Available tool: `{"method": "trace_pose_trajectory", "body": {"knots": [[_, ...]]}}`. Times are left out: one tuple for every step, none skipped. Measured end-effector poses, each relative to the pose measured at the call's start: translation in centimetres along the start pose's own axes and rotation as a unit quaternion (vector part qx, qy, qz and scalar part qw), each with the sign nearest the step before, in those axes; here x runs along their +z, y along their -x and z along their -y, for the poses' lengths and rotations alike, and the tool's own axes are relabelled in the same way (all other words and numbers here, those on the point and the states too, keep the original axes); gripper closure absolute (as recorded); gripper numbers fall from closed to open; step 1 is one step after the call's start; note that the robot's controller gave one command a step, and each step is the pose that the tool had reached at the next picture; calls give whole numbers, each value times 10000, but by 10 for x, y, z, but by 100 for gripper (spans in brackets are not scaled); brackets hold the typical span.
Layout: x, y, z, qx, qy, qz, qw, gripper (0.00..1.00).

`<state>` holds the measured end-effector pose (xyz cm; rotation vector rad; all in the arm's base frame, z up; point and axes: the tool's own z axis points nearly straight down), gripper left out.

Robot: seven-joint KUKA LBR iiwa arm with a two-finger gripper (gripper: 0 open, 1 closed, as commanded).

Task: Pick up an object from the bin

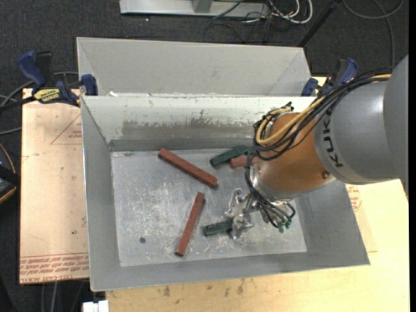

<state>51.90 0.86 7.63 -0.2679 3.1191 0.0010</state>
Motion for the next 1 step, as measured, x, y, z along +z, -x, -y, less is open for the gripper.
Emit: {"method": "trace_pose_trajectory", "body": {"knots": [[-151, -10, 14, -55, -1, -25, 10000, 100]]}}
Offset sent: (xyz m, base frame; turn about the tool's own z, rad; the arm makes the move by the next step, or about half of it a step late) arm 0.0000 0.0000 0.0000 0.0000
